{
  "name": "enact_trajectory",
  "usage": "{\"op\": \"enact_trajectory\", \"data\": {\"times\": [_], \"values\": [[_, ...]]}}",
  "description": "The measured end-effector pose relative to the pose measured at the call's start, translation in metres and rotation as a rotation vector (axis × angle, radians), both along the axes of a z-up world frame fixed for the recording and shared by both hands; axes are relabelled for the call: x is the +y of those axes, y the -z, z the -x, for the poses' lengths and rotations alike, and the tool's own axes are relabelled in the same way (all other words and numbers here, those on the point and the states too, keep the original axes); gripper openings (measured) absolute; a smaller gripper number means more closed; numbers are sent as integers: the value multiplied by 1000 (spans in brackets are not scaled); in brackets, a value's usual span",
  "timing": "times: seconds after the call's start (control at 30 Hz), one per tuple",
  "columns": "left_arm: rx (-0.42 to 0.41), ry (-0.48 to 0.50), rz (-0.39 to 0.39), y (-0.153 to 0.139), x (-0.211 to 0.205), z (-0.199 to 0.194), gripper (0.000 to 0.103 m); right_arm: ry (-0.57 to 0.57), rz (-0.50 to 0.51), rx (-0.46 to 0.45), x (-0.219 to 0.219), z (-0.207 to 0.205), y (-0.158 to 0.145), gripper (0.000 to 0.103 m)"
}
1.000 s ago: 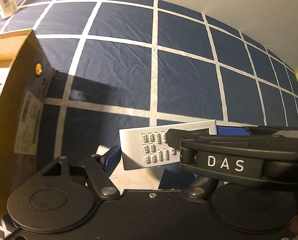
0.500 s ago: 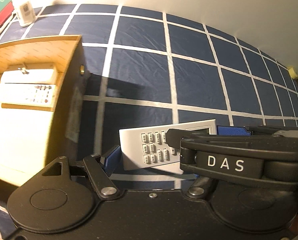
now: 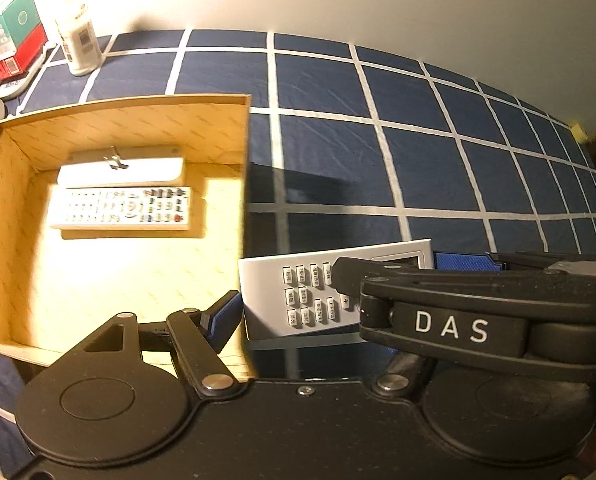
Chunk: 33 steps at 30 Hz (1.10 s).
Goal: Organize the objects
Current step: 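Lift the AC remote with the right gripper and carry it over the box, then lower the AC remote into the box beside the TV remote, open right gripper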
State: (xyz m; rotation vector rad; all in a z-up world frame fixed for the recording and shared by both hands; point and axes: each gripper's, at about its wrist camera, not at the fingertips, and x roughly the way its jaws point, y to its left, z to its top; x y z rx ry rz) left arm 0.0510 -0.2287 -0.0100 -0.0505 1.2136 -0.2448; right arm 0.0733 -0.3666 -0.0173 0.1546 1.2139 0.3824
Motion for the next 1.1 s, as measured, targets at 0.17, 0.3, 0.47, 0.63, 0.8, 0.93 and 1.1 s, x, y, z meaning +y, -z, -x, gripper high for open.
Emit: {"op": "enact_trajectory", "data": {"times": [0.17,0.3,0.47,0.63,0.8,0.93,1.1], "values": [[-12,33,-10,-4,27,1,69,32,-12,-10,28,10,-3,68],[-20,59,-18,-7,50,1,69,64,-23,-16,49,17,-4,68],[-24,77,-20,-8,77,0,69,86,-27,-20,76,23,-5,68],[-28,80,-17,-8,103,-5,69,92,-25,-24,104,24,-7,68],[-29,70,-13,-9,127,-16,69,81,-21,-26,131,15,-7,68],[-22,59,-9,-5,145,-30,69,70,-16,-21,151,2,-5,68],[5,55,-13,7,161,-56,69,66,-14,3,172,-20,9,68]]}}
